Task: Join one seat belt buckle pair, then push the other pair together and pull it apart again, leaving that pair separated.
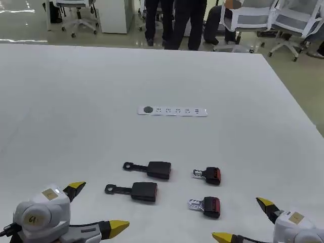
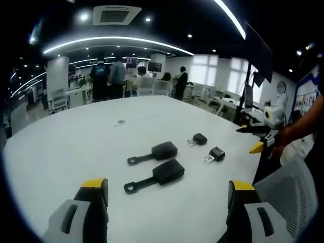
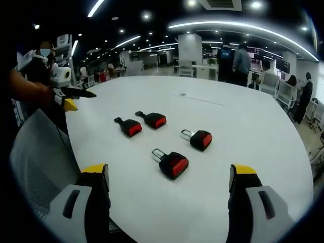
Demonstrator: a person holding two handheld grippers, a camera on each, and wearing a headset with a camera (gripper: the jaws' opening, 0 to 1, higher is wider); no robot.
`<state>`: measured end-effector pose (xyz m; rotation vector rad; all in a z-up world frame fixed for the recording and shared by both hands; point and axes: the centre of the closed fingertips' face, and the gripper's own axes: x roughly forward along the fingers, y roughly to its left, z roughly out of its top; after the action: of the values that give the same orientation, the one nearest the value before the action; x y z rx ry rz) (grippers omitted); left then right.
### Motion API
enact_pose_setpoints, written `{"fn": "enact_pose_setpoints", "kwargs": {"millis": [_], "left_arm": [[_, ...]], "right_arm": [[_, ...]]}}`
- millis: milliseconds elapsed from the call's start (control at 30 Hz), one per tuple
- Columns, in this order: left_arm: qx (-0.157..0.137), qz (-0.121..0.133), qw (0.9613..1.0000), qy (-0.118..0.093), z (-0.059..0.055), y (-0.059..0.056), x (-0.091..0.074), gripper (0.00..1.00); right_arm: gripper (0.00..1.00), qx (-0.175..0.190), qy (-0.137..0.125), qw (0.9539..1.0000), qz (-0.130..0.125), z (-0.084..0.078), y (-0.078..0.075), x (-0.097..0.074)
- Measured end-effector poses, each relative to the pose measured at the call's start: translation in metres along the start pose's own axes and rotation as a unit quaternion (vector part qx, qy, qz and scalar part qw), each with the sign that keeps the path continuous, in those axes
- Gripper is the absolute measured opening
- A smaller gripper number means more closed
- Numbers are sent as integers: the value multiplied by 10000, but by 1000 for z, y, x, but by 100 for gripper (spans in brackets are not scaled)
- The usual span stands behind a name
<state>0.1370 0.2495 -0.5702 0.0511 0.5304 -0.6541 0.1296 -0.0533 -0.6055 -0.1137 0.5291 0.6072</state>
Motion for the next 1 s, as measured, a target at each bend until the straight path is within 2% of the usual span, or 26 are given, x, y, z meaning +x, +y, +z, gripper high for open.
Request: {"fn": "enact_pose_setpoints", "kwargs": {"millis": [333, 1000], "left_arm": [[25, -3, 10000, -4, 2, 1, 0, 100], [8, -34, 10000, 19, -3, 3, 1, 100]], "right_arm": [[100, -47, -3, 10000, -10, 3, -2, 0], [99, -36, 46, 10000, -25, 1, -1, -2]]}}
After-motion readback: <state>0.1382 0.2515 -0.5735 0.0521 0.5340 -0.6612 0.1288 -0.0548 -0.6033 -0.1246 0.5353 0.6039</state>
